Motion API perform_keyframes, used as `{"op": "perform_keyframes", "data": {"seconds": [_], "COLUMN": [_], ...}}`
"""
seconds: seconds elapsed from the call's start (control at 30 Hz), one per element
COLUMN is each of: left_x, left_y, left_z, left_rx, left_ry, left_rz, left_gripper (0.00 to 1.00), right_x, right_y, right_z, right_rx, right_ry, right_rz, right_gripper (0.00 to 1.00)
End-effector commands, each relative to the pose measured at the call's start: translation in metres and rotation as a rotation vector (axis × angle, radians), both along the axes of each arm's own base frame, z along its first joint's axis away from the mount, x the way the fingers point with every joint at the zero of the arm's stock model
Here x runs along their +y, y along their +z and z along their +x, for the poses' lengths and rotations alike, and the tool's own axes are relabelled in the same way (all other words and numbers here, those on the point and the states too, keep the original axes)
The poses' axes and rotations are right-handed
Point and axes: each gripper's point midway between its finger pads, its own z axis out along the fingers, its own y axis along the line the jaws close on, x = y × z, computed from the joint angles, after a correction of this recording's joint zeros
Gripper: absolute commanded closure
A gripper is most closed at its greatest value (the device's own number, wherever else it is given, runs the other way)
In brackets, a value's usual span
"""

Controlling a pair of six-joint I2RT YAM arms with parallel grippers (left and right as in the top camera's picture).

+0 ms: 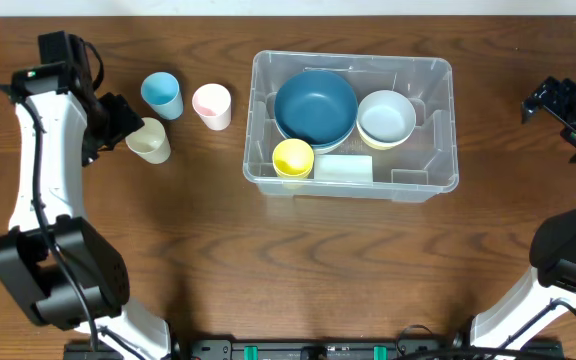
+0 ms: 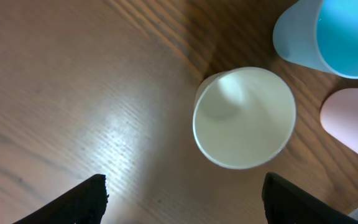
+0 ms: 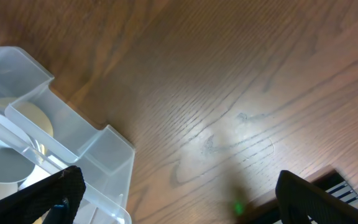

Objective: Pack container
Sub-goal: 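Move the left gripper left and grasp the cream cup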

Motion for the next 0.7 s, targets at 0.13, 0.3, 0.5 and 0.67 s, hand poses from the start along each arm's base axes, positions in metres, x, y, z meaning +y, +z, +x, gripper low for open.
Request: {"op": "perform_keyframes", "data": {"seconds": [0.13, 0.3, 0.5, 0.67], "left_x": [-0.002, -0.002, -0.001, -0.002], "left_y": [-0.052, -0.077, -0.081, -0.079], "left_z": [0.004, 0.004, 0.007, 0.005], "left_rx": [0.115, 0.168, 0.165, 0.170], "left_ry": [-0.020, -0.019, -0.019, -0.019], "left_rz": [-0.042, -0.055, -0.054, -0.055], "left_gripper": [0.20, 0.20, 0.66, 0.94], "right_x": [-0.001, -0.001, -0.001, -0.001], "right_y": [0.002, 0.002, 0.002, 0.002], "right_z": [-0.001, -0.001, -0.001, -0.001], "right_rx": [-0.004, -0.004, -0.004, -0.004], "right_ry": [-0.020, -0.020, -0.020, -0.020], "right_rz": [-0.005, -0.005, -0.005, -0.005], "right_gripper": [0.01, 0.01, 0.01, 0.01]}}
